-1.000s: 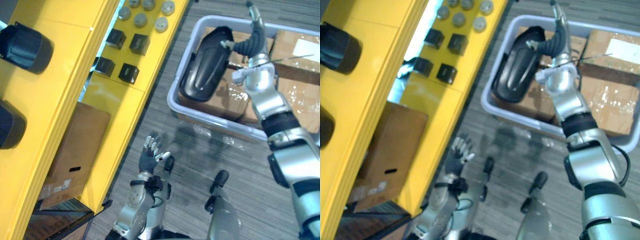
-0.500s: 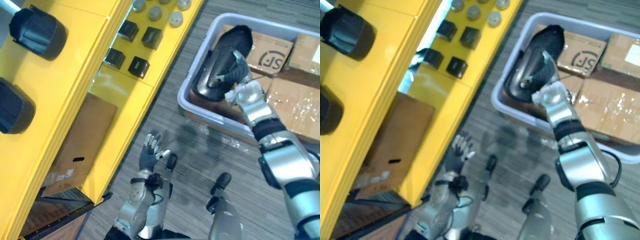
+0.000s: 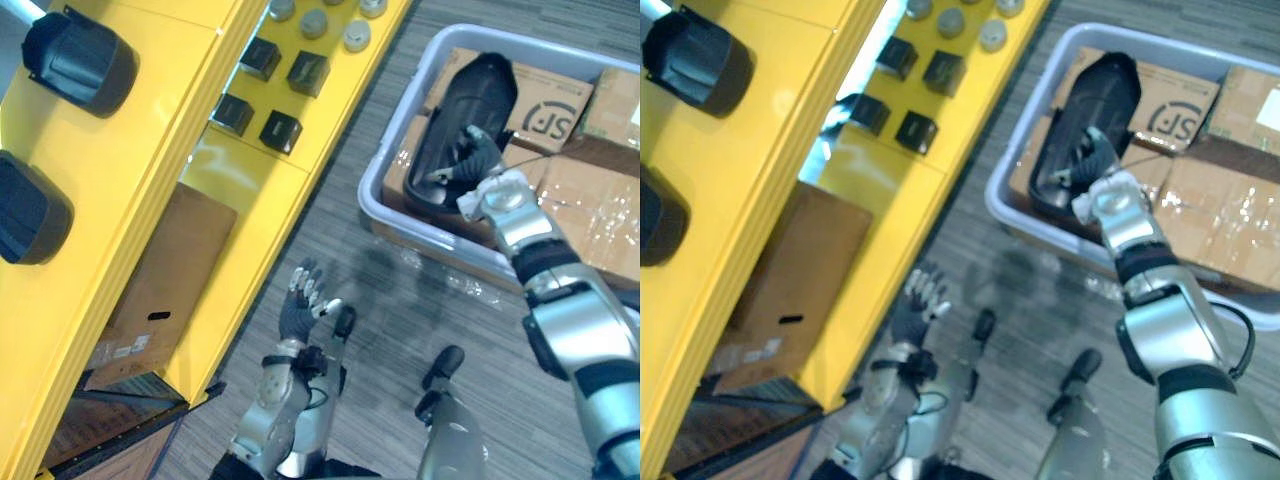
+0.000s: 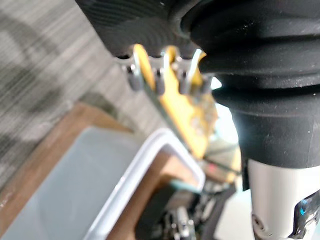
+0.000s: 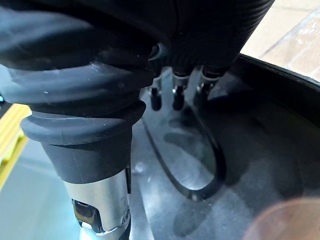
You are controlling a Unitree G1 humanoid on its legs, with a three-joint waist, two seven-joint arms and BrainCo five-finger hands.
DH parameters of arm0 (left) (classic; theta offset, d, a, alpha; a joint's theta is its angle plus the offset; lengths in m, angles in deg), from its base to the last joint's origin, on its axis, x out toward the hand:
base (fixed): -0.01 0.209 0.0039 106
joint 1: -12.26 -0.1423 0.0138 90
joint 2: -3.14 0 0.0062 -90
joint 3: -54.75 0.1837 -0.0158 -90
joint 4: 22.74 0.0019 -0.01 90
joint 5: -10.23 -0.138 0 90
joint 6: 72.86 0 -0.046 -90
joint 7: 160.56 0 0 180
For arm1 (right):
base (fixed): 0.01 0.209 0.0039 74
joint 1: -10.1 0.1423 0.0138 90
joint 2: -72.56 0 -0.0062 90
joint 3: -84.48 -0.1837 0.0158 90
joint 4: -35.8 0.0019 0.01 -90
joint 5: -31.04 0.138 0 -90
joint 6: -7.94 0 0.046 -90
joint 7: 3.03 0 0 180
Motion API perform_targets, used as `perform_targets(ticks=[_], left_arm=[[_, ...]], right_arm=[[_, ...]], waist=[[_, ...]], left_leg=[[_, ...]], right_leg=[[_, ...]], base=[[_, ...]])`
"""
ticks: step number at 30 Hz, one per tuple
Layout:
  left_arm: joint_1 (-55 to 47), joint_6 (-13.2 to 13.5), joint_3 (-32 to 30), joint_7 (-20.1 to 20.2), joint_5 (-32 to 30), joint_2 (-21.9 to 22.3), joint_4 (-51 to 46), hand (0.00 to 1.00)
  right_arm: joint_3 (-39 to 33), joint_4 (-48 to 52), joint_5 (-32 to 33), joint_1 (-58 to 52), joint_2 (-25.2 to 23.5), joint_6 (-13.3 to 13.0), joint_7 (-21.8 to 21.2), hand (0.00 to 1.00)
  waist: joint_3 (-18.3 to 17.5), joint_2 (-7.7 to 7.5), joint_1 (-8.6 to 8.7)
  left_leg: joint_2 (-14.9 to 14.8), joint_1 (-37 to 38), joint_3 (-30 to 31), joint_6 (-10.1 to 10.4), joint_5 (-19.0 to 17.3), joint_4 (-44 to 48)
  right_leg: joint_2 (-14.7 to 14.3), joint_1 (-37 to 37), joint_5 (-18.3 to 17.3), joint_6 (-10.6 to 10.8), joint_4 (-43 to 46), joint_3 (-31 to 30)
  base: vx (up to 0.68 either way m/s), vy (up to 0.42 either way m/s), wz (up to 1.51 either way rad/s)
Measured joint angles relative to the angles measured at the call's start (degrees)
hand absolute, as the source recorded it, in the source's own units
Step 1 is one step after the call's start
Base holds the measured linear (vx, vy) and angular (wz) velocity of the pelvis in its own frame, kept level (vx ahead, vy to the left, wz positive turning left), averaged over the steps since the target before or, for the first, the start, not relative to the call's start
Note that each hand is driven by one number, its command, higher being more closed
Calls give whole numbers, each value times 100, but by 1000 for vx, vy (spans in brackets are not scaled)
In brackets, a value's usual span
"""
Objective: Walk over and take plastic housings, then place them on the shelf
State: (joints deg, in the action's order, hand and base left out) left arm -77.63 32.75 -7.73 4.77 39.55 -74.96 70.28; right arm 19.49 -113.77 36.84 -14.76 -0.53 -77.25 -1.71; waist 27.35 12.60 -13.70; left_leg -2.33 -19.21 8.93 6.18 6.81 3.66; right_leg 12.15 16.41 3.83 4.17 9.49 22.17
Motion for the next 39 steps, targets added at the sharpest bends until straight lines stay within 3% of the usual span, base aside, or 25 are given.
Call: perform_targets(ticks=[10, 14, 17, 21, 24, 26, 28, 29, 36, 39], left_arm=[[-37, -151, -205, -4, -1, -28, -246, 0], [-188, -200, -223, -14, -5, -213, -452, 0], [-314, -238, -266, -31, -5, -299, -468, 0], [-352, -241, -265, -31, -6, -310, -468, 0], [-356, -238, -258, -31, -7, -319, -466, 0], [-378, -221, -232, -37, -7, -323, -459, 0], [-372, -174, -192, -43, -8, -321, -413, 0], [-370, -142, -151, -50, -8, -318, -345, 0], [-311, -36, -12, -154, -11, -265, -127, 0], [-310, 7, 20, -156, -11, -250, -78, 0]], right_arm=[[422, 277, -102, 115, 410, 625, -1162, 0], [461, 377, -215, 67, 416, 899, -1758, 0], [660, 398, -219, -49, 416, 943, -1864, 0], [666, 397, -218, -125, 417, 896, -1824, 0], [685, 374, -344, -206, 417, 490, -1063, 0], [566, 445, -444, -203, 417, -83, -32, 0], [357, 564, -531, -180, 417, -408, 568, 0], [106, 735, -639, -158, 418, -660, 1076, 0], [-359, 1280, -932, -128, 418, -1370, 2640, 0], [-662, 1504, -845, -142, 401, -1418, 3007, 0]], waist=[[-2, -8, 48], [-76, -188, 83], [-150, -363, 117], [-154, -432, 181], [-147, -443, 185], [-147, -443, 182], [-147, -443, 179], [-147, -443, 181], [-145, -438, 191], [-145, -437, 197]], left_leg=[[-23, 89, -38, 2, -2, 40], [-69, 110, -131, 15, -13, 37], [-105, 114, -156, 29, -24, 41], [-108, 115, -162, 30, -25, 65], [-112, 113, -177, 30, -25, 75], [-118, 110, -193, 30, -25, 75], [-124, 102, -202, 30, -25, 75], [-127, 94, -208, 30, -25, 75], [-116, -1, -213, 26, -28, 80], [-109, 5, -213, 20, -34, 80]], right_leg=[[-35, -67, 2, -1, 5, -36], [-91, -62, 5, 7, -78, -68], [-118, -63, 21, 8, -104, -67], [-124, -86, 44, 23, -104, -66], [-128, -94, 66, 29, -135, -64], [-133, -102, 104, 19, -191, -63], [-136, -114, 152, 8, -254, -64], [-142, -125, 178, 10, -308, -64], [-132, -36, 194, 9, -307, -66], [-131, -39, 196, 8, -300, -66]], base=[[-1, -5, -1], [-7, -27, -11], [15, -36, -8], [0, 0, 0], [-5, -15, -4], [1, -13, -5], [9, -6, -4], [0, 0, 0], [0, 0, 0], [22, -13, 1]])
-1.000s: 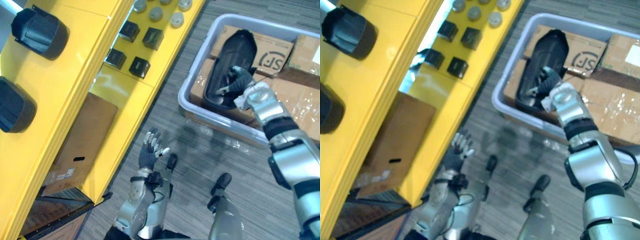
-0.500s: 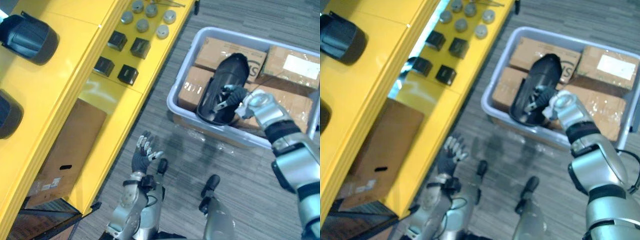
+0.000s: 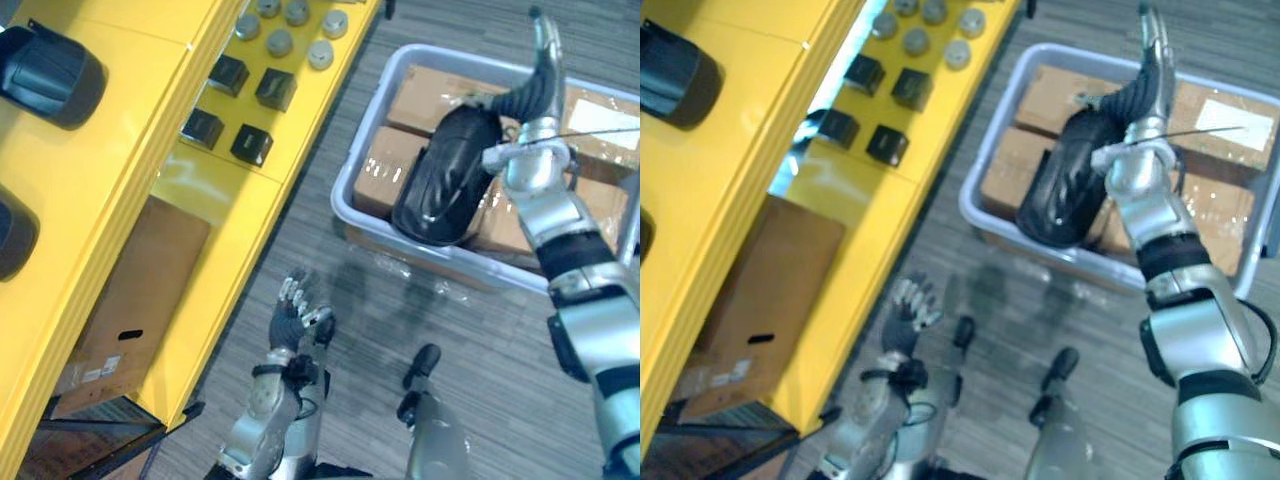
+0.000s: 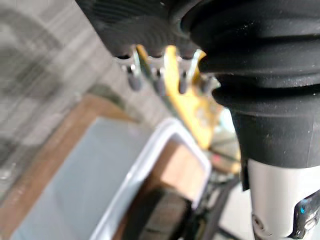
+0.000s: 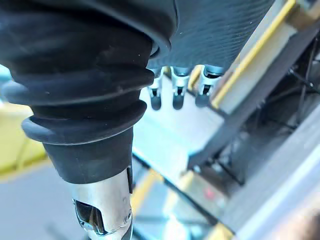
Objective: Walk over and take plastic housings, then place them on the shelf
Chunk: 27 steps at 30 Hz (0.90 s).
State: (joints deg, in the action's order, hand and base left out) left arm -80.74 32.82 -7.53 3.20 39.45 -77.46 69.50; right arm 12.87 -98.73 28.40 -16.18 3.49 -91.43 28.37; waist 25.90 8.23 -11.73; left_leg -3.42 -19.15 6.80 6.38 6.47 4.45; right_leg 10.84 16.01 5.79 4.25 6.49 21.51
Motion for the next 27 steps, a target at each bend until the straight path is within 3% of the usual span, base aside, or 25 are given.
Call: perform_targets(ticks=[3, 8, 11, 18, 27], left_arm=[[21, 54, -7, -4, 2, 25, 0, 0], [26, 56, 0, -138, 2, 47, -1, 0], [42, 56, -2, -181, 2, 83, -1, 0], [163, 57, 1, -378, -1, 264, -1, 0], [498, 60, -26, -386, -53, 266, -9, 0]], right_arm=[[-350, 192, 175, -42, -14, 188, 234, 0], [-1060, 238, 759, -622, -153, 1000, 367, 0], [-1156, 96, 1018, -862, -279, 1295, 243, 0], [-1213, -213, 1530, -885, -314, 1473, -247, 0], [-1004, -410, 1539, -885, -373, 1583, -1007, 0]], waist=[[1, 3, 16], [14, 28, 116], [17, 34, 232], [52, 103, 305], [58, 116, 302]], left_leg=[[10, 8, -18, -8, -14, 8], [46, 53, -117, -40, -55, 20], [46, 97, -137, -49, -76, 18], [11, 108, -172, -31, -97, 22], [13, 91, -278, -44, -135, 23]], right_leg=[[2, 0, 0, -1, 5, -17], [30, 21, -2, 3, 24, -123], [35, 8, -2, 4, 33, -156], [6, 6, -10, -6, 34, -165], [10, 95, -6, -4, 44, -266]], base=[[7, -3, -1], [24, -3, -8], [39, -6, -6], [5, -2, 0], [23, -4, -5]])
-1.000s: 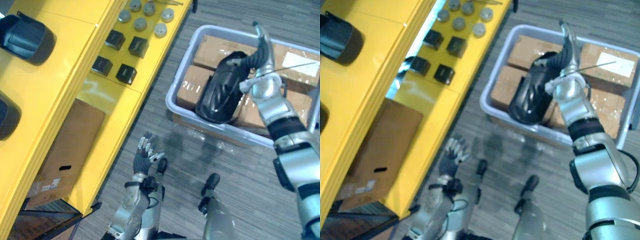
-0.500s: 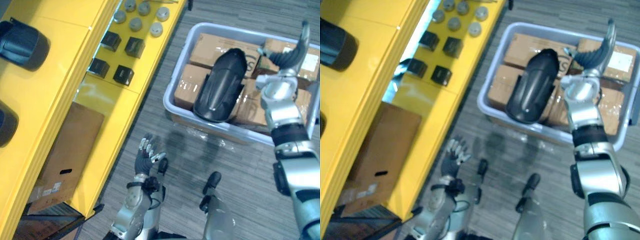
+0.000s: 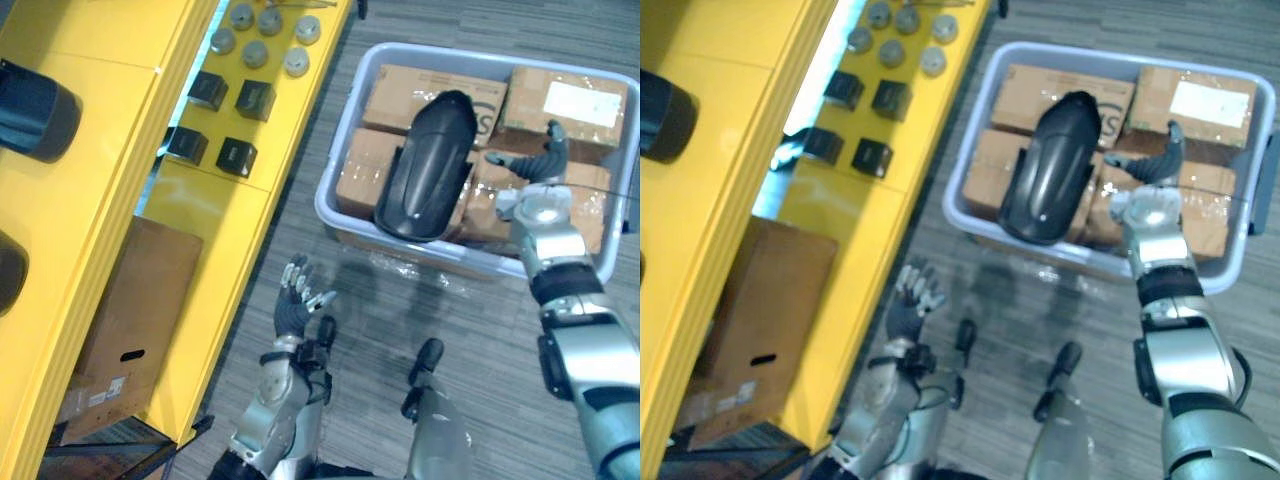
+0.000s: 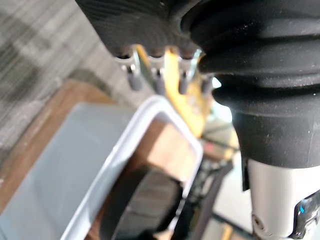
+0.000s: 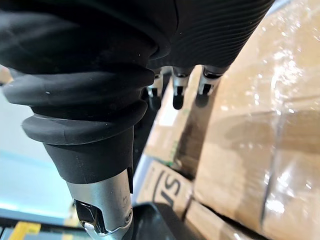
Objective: Walk over and take plastic housings, then place them on the shelf
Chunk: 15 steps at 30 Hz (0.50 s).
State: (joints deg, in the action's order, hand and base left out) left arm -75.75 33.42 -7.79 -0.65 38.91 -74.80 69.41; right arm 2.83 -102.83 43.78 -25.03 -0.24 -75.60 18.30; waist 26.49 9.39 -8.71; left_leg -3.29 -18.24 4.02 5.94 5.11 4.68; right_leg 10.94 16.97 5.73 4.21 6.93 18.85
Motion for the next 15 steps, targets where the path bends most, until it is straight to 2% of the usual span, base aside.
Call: perform_targets(ticks=[10, 15], left_arm=[[447, -40, -2, -58, -271, 104, -104, 0], [537, -188, -13, -116, -270, 111, -102, 0]], right_arm=[[107, -225, -9, 7, -249, 98, -492, 0], [352, -309, -135, 19, -337, 137, -692, 0]], waist=[[0, 1, -1], [0, 1, -2]], left_leg=[[15, -188, 14, -21, -209, 380], [26, -204, 21, -25, -218, 401]], right_leg=[[10, 20, -1, 0, 49, 8], [20, 20, -6, 1, 57, 14]], base=[[3, -1, 0], [0, 0, 0]])
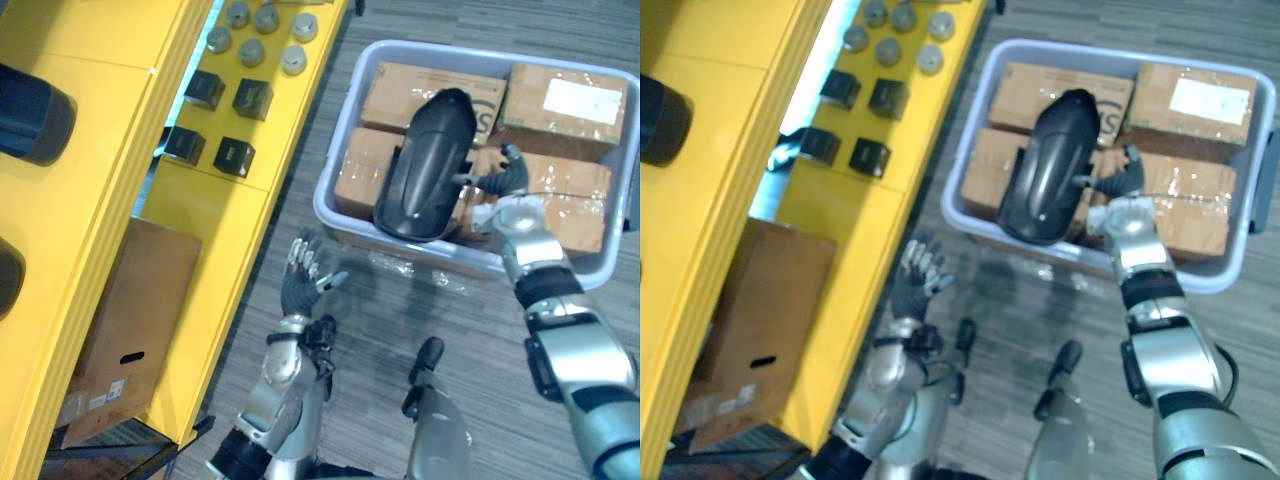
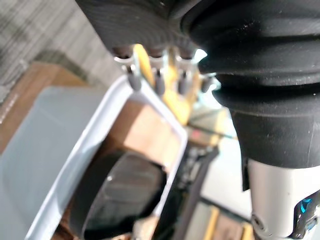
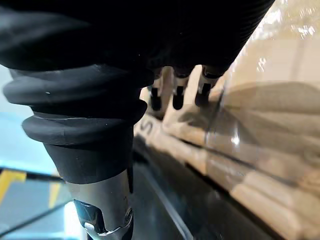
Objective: Walk over and take plastic housings, then place them on the shelf
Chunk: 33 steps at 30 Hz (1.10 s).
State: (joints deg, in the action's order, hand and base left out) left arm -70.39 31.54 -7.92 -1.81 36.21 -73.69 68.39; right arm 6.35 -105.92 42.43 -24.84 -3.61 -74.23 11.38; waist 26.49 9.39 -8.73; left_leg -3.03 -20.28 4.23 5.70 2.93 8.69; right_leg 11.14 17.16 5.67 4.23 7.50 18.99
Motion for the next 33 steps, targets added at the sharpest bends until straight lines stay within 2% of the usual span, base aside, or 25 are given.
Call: perform_targets(ticks=[4, 8, 10, 11, 15, 17, 20, 23, 27, 31, 33], left_arm=[[17, -18, -7, -1, 1, 2, 1, 0], [57, -31, -13, 2, 2, 3, 0, 0], [58, -36, -12, 3, 2, 17, 1, 0], [59, -48, -9, 2, 2, 27, 2, 0], [86, -63, 36, -13, 2, 108, 11, 0], [168, -68, 53, -33, 2, 113, 71, 0], [182, -65, 50, -34, 8, 109, 80, 0], [165, -65, 49, -34, 11, 103, 134, 0], [157, -47, 104, -33, 11, 102, 225, 0], [156, 25, 103, -33, 13, 98, 225, 0], [137, 45, 104, -34, 18, 95, 232, 0]], right_arm=[[134, -50, -169, 70, 4, 143, -62, 0], [280, -67, -538, 156, 10, 399, -109, 0], [468, -115, -1040, 224, 16, 715, -226, 0], [604, -132, -1231, 281, 15, 850, -255, 100], [858, -351, -1872, 479, 20, 1247, -320, 100], [948, -608, -2271, 718, 97, 1532, -325, 100], [1258, -796, -2690, 972, 304, 1814, -329, 100], [1370, -890, -3040, 1030, 310, 2073, -346, 100], [1480, -1066, -3195, 1205, 305, 2497, -465, 100], [1468, -1349, -3179, 1264, 318, 2679, -395, 100], [1407, -1493, -3040, 1277, 324, 2676, -80, 100]], waist=[[1, 2, 0], [1, 3, -3], [1, 3, -5], [1, 4, -9], [8, 20, -16], [42, 95, -104], [104, 236, -190], [102, 240, -255], [99, 244, -309], [93, 253, -314], [87, 261, -321]], left_leg=[[-1, -108, 18, -5, -101, 195], [15, -111, 22, -10, -105, 201], [16, -113, 31, -14, -107, 204], [16, -118, 39, -14, -107, 207], [27, -188, 146, -2, -128, 298], [39, -185, 150, -10, -145, 343], [70, -186, 154, -13, -144, 350], [70, -185, 166, -13, -143, 328], [95, -185, 208, -14, -140, 294], [126, -181, 303, -16, -139, 292], [161, -183, 305, -32, -128, 282]], right_leg=[[-7, 5, -4, -1, 10, 15], [10, 3, -4, 0, 19, 22], [12, 0, -10, 0, 23, 33], [13, 0, -13, -2, 30, 43], [23, -2, -54, -9, 98, 130], [39, -17, -83, -28, 126, 133], [73, -18, -98, -33, 147, 136], [74, -19, -95, -13, 144, 152], [95, -37, -87, 5, 141, 208], [111, -130, -93, 13, 107, 321], [148, -129, -104, 32, 109, 328]], base=[[0, 0, 0], [0, 0, 0], [0, 0, 0], [10, 8, 3], [0, 8, 11], [-7, 7, 3], [-12, 20, 2], [7, 1, 1], [22, 5, 5], [29, 9, 14], [13, 19, 5]])
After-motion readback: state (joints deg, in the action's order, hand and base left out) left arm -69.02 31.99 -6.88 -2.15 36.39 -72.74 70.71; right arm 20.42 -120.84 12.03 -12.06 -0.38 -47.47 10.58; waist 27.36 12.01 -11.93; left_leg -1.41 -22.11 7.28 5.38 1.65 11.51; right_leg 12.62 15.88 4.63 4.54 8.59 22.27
